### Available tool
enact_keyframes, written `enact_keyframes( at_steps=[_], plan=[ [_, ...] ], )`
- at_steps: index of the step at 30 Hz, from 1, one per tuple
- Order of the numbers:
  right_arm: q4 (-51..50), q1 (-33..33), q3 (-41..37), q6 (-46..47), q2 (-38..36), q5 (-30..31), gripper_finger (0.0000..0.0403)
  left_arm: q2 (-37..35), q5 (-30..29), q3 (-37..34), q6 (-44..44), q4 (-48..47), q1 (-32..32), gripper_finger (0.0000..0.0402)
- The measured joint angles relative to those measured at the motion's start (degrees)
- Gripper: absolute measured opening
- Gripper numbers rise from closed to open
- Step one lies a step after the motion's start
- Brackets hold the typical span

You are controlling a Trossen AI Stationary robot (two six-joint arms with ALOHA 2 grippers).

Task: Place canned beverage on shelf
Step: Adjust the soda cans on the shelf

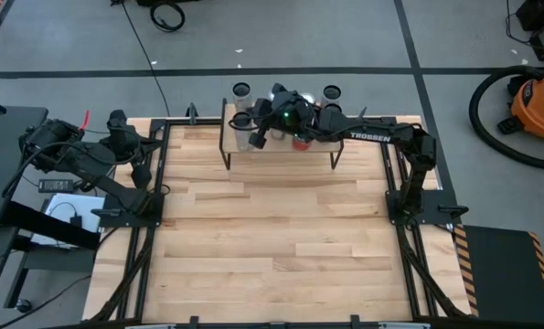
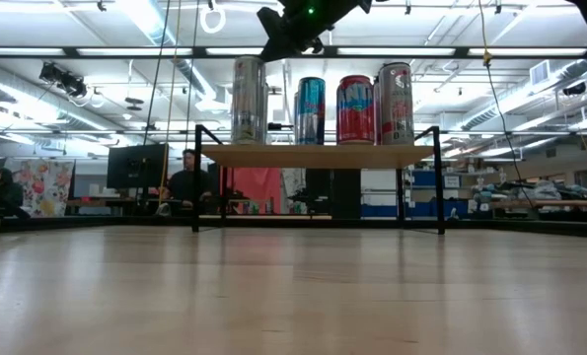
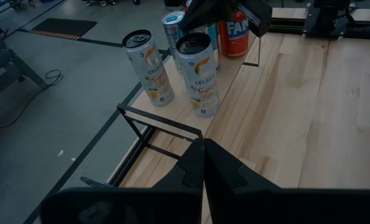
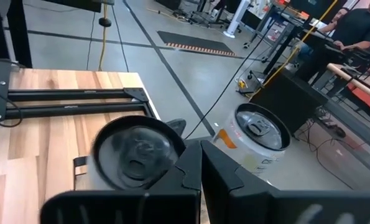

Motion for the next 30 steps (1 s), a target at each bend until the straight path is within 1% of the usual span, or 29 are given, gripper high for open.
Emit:
enact_keyframes(
  at_steps=[8, 21, 30],
  plan=[
    [0.0, -0.8, 0.0, -0.5, 0.0, 0.2, 0.0009, 0.0, 0.0, 0.0, 0.0, 0.0, 0.0, 0.0007],
    [0.6, 4.2, 0.1, -2.1, -0.1, 0.2, 0.0009, 0.0, 0.0, 0.0, 0.0, 0.0, 0.0, 0.0007],
    [-2.2, 4.6, 0.1, 1.3, -0.1, -0.1, 0.0009, 0.0, 0.0, 0.0, 0.0, 0.0, 0.0, 0.0007]
  ],
)
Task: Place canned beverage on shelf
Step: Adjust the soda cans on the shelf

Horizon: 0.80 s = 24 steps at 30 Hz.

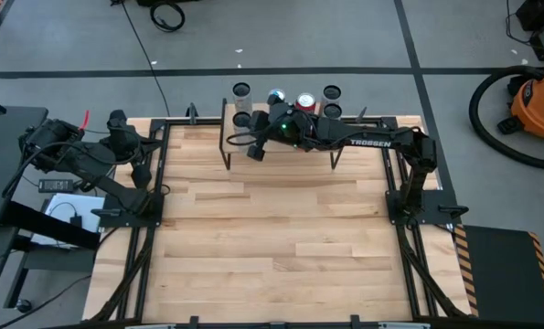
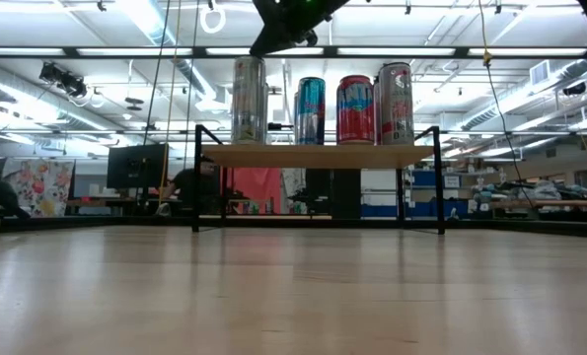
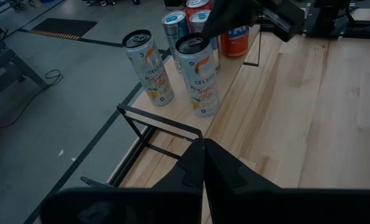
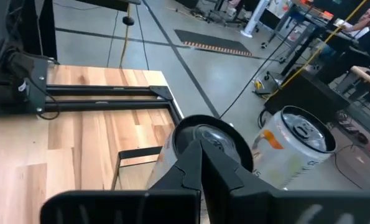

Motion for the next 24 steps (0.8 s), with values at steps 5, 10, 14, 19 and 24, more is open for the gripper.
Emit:
enact_keyframes(
  at_steps=[5, 10, 14, 19, 24],
  plan=[
    [0.0, 0.0, 0.0, 0.6, 0.0, 0.0, 0.0009, 0.0, 0.0, 0.0, 0.0, 0.0, 0.0, 0.0007],
    [-0.3, -0.1, 0.0, 2.0, 0.0, 0.0, 0.0009, 0.0, 0.0, 0.0, 0.0, 0.0, 0.0, 0.0007],
    [-1.4, -0.5, 0.1, 3.1, -0.1, 0.1, 0.0009, 0.0, 0.0, 0.0, 0.0, 0.0, 0.0, 0.0007],
    [-2.3, -0.6, 0.1, 3.1, -0.2, 2.8, 0.0009, 0.0, 0.0, 0.0, 0.0, 0.0, 0.0, 0.0007],
    [-2.5, -1.0, 0.1, 2.9, -0.2, 3.1, 0.0009, 0.0, 0.0, 0.0, 0.0, 0.0, 0.0, 0.0007]
  ],
)
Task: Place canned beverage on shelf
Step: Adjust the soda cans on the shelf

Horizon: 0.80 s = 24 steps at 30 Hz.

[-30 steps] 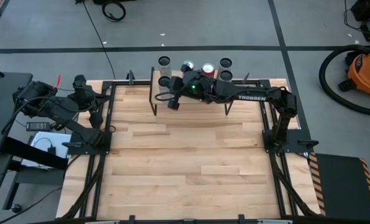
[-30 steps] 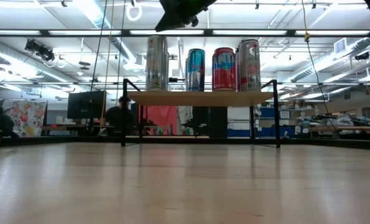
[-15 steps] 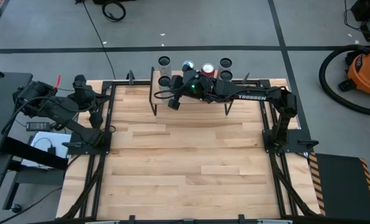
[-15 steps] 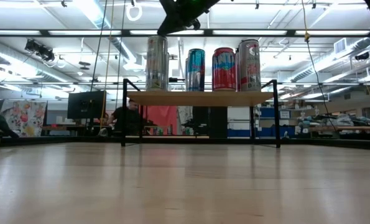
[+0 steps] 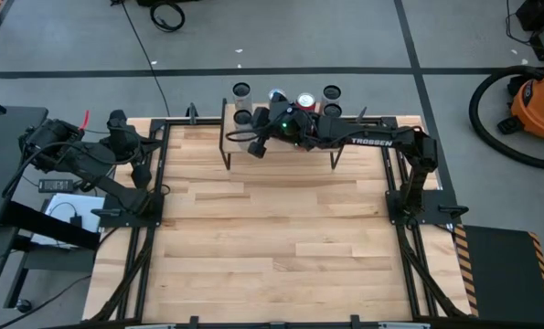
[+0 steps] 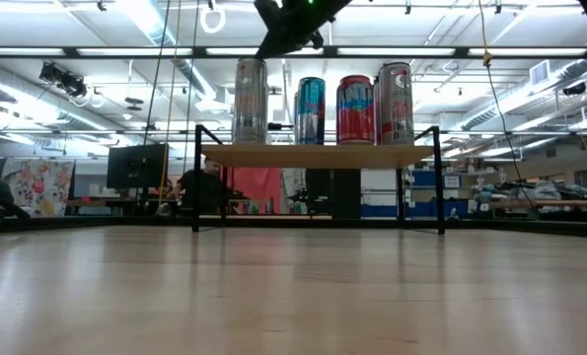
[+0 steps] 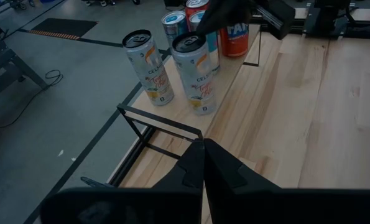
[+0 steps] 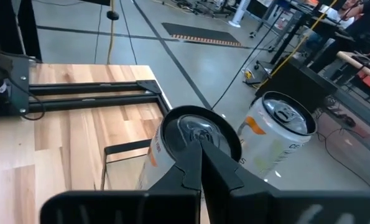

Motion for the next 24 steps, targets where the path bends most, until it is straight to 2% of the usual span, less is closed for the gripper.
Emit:
enact_keyframes(
  at_steps=[24],
  plan=[
    [-0.2, -1.9, 0.0, 0.2, -0.1, -0.9, 0.0009, 0.0, 0.0, 0.0, 0.0, 0.0, 0.0, 0.0007]
  ],
)
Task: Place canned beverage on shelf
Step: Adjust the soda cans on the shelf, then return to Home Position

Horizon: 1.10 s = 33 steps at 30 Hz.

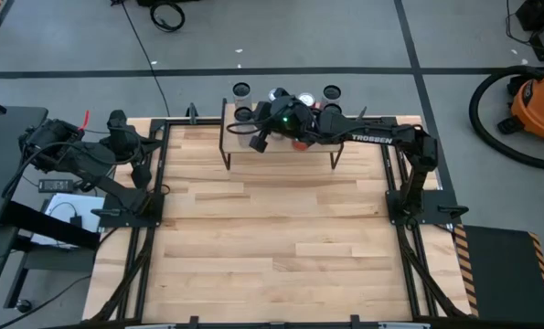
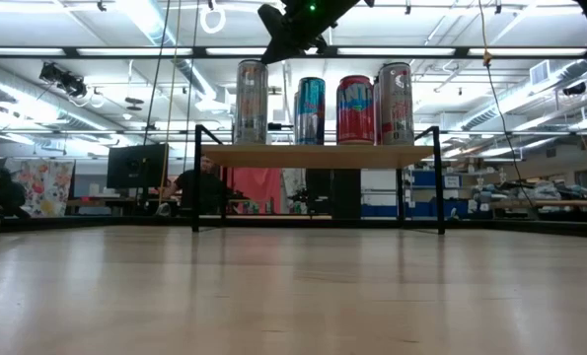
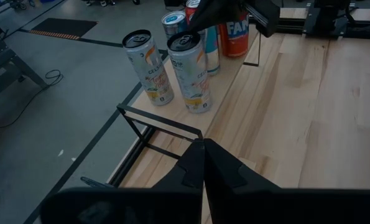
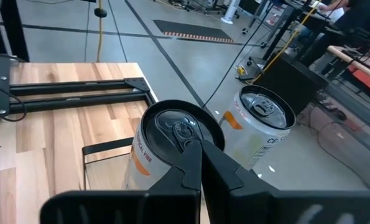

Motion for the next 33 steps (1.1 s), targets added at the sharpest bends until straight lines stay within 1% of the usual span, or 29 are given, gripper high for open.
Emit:
enact_keyframes(
  at_steps=[9, 13, 19, 25, 29, 33],
  plan=[
    [-5.1, 3.1, -0.2, -0.1, -4.3, 0.8, 0.0009, 0.0, 0.0, 0.0, 0.1, 0.2, 0.0, 0.0007],
    [-5.6, 4.5, -0.2, 0.0, -6.7, 0.8, 0.0012, 0.0, 0.0, 0.0, 0.1, 0.9, 0.0, 0.0007],
    [-5.6, 5.0, -0.2, 0.0, -8.6, 0.7, 0.0014, 0.0, 0.0, 0.0, 0.2, 1.0, 0.0, 0.0007],
    [-7.8, 5.1, -0.2, 0.0, -9.5, 0.9, 0.0015, 0.0, 0.0, 0.0, 0.1, 1.0, 0.0, 0.0007],
    [-11.8, 6.2, -0.2, 1.2, -11.9, 0.9, 0.0016, 0.0, 0.0, 0.0, -0.5, 1.0, 0.0, 0.0007],
    [-17.8, 8.4, -0.2, 5.4, -15.8, 0.6, 0.0016, -1.0, 0.0, 0.0, -0.6, 0.5, 0.0, 0.0007]
  ],
)
